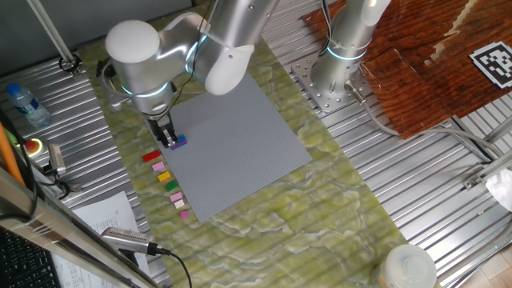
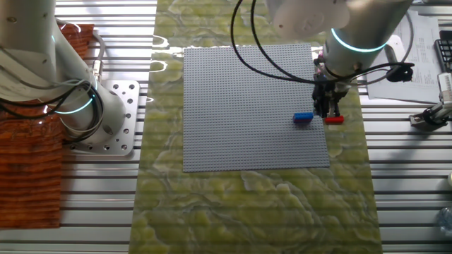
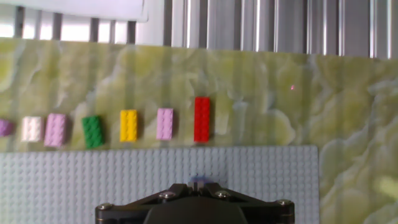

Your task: Stack small Lego blocks one on top of the other

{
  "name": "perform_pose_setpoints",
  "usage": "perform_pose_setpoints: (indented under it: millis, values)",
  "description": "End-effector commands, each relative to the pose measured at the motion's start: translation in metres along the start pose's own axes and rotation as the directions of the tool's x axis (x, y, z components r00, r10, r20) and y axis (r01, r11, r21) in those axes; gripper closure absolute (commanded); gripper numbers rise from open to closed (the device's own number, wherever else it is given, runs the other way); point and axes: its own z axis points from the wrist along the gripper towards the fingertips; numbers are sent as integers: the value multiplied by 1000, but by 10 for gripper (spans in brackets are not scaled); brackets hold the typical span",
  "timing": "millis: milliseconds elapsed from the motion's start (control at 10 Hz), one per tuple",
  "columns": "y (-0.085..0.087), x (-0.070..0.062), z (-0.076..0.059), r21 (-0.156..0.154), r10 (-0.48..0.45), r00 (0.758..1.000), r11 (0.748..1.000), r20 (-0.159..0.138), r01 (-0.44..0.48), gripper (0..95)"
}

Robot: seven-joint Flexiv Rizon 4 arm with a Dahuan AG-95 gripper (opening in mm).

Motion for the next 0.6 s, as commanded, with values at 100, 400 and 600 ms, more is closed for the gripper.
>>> perform_pose_setpoints:
  millis: [100,400,600]
  values:
    - [-1,4,-2,-2,-3,1000,1000,-7,3,950]
    - [-2,8,0,-6,-22,1000,1000,-13,22,950]
    - [-2,8,0,-10,-29,999,1000,-23,29,950]
